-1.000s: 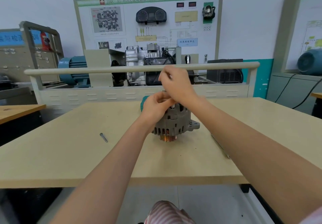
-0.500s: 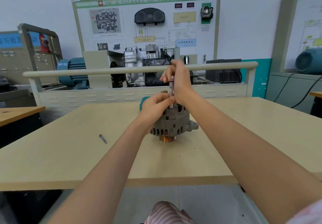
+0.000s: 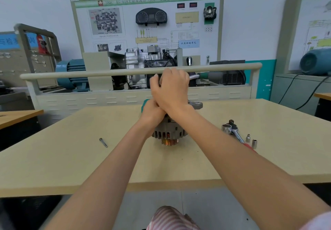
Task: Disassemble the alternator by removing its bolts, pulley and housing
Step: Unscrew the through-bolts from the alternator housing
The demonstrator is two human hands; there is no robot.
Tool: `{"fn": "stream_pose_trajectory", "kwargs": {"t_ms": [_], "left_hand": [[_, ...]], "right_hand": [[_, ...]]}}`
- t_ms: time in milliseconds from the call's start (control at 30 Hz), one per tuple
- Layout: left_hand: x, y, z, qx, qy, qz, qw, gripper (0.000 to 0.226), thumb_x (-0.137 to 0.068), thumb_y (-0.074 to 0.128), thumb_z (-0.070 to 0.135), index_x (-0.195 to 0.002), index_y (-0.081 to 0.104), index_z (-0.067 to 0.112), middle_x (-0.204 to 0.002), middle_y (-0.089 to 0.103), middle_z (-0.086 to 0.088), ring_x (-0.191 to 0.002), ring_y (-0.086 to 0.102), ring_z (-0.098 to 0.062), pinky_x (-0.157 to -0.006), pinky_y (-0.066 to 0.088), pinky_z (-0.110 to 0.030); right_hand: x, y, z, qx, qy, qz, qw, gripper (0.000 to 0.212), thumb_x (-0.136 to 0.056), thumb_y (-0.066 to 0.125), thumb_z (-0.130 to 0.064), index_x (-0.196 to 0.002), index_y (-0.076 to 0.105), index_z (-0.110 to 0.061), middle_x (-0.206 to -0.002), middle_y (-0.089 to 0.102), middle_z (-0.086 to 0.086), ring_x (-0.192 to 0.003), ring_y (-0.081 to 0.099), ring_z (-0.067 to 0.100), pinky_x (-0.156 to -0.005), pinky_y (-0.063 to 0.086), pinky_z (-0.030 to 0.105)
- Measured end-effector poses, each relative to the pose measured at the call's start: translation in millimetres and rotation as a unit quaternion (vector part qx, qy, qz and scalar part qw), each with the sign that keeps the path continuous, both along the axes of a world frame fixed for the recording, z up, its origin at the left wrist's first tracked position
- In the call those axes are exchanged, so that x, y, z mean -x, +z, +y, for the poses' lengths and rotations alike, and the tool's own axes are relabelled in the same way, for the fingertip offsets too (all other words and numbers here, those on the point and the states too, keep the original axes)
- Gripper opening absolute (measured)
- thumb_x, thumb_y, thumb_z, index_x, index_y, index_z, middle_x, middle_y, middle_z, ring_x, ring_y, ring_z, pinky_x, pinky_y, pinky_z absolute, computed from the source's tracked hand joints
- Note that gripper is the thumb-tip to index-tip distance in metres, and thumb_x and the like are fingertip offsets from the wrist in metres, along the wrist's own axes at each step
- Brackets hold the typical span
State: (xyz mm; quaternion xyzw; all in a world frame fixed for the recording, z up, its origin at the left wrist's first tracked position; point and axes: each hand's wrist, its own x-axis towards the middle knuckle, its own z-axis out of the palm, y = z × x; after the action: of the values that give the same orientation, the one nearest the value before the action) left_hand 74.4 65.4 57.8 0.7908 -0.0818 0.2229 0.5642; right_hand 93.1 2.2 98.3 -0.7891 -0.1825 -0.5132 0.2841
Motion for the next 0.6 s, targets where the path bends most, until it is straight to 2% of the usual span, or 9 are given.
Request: {"fn": "stream_pose_trajectory", "kwargs": {"t_ms": [100, 200, 267, 333, 400, 433, 467, 533, 600], "left_hand": [[3, -1, 1, 0.003, -0.037, 0.016, 0.999, 0.017, -0.092, 0.055, 0.02, -0.081, 0.064, 0.028, -0.081, 0.068, 0.004, -0.081, 0.061, -0.011, -0.065, 0.042, -0.023], [4, 0, 4, 0.005, -0.072, 0.012, 0.997, 0.014, -0.093, 0.057, 0.028, -0.09, 0.07, 0.031, -0.085, 0.071, 0.009, -0.08, 0.063, -0.002, -0.064, 0.045, -0.016], [3, -1, 6, 0.017, -0.083, 0.002, 0.996, 0.013, -0.092, 0.059, 0.025, -0.093, 0.071, 0.027, -0.078, 0.071, 0.013, -0.068, 0.062, 0.006, -0.055, 0.043, -0.007], [4, -1, 5, 0.026, -0.076, -0.006, 0.997, 0.011, -0.091, 0.06, 0.022, -0.092, 0.071, 0.026, -0.073, 0.071, 0.015, -0.065, 0.062, 0.008, -0.052, 0.042, -0.005], [3, -2, 2, 0.027, -0.052, -0.008, 0.998, 0.012, -0.09, 0.06, 0.016, -0.087, 0.069, 0.024, -0.07, 0.07, 0.014, -0.066, 0.063, 0.004, -0.052, 0.044, -0.008], [1, -2, 1, 0.026, -0.034, -0.004, 0.999, 0.014, -0.09, 0.059, 0.013, -0.084, 0.067, 0.023, -0.07, 0.068, 0.011, -0.066, 0.062, 0.0, -0.052, 0.044, -0.011], [0, -2, 0, 0.024, -0.014, 0.002, 1.0, 0.014, -0.089, 0.058, 0.011, -0.081, 0.064, 0.021, -0.071, 0.067, 0.006, -0.067, 0.061, -0.005, -0.052, 0.044, -0.014], [-1, -1, 0, 0.015, 0.014, 0.004, 1.0, 0.016, -0.092, 0.054, 0.011, -0.08, 0.059, 0.021, -0.075, 0.063, 0.001, -0.068, 0.056, -0.008, -0.05, 0.041, -0.014], [0, -1, 0, 0.005, 0.014, -0.005, 1.0, 0.017, -0.093, 0.051, 0.014, -0.08, 0.057, 0.024, -0.078, 0.063, 0.003, -0.069, 0.055, -0.006, -0.052, 0.041, -0.015]], "right_hand": [[-4, 9, -13, -0.174, 0.274, 0.087, 0.942, 0.042, -0.088, 0.04, -0.021, -0.046, 0.038, -0.012, -0.044, 0.036, -0.005, -0.048, 0.036, 0.013, -0.059, 0.035, 0.029], [-11, 20, -15, -0.345, 0.443, 0.205, 0.802, 0.054, -0.094, 0.036, -0.014, -0.04, 0.035, -0.012, -0.036, 0.035, -0.002, -0.042, 0.038, 0.011, -0.065, 0.043, 0.028], [-11, 24, -13, -0.374, 0.483, 0.236, 0.755, 0.053, -0.094, 0.034, -0.014, -0.041, 0.035, -0.013, -0.035, 0.034, -0.001, -0.041, 0.039, 0.012, -0.068, 0.046, 0.029], [-9, 22, -11, -0.351, 0.459, 0.218, 0.787, 0.054, -0.095, 0.035, -0.014, -0.041, 0.038, -0.012, -0.037, 0.038, -0.004, -0.046, 0.042, 0.011, -0.071, 0.048, 0.03], [-6, 9, -13, -0.245, 0.336, 0.115, 0.902, 0.045, -0.093, 0.039, -0.015, -0.048, 0.042, -0.013, -0.046, 0.043, -0.006, -0.052, 0.042, 0.009, -0.065, 0.043, 0.025], [-6, 0, -14, -0.154, 0.222, 0.042, 0.962, 0.034, -0.09, 0.042, -0.016, -0.056, 0.045, -0.012, -0.055, 0.046, -0.003, -0.058, 0.043, 0.011, -0.066, 0.039, 0.026], [-5, -9, -12, -0.073, 0.085, -0.011, 0.994, 0.023, -0.086, 0.044, -0.017, -0.065, 0.049, -0.011, -0.066, 0.049, 0.001, -0.067, 0.044, 0.016, -0.072, 0.036, 0.03], [-1, -14, -3, -0.012, -0.096, -0.027, 0.995, 0.021, -0.083, 0.046, -0.022, -0.083, 0.058, -0.005, -0.083, 0.054, 0.01, -0.082, 0.045, 0.025, -0.083, 0.031, 0.036], [2, -9, 4, -0.028, -0.058, -0.029, 0.998, 0.021, -0.083, 0.047, -0.022, -0.081, 0.057, -0.004, -0.08, 0.055, 0.009, -0.079, 0.042, 0.024, -0.085, 0.03, 0.037]]}}
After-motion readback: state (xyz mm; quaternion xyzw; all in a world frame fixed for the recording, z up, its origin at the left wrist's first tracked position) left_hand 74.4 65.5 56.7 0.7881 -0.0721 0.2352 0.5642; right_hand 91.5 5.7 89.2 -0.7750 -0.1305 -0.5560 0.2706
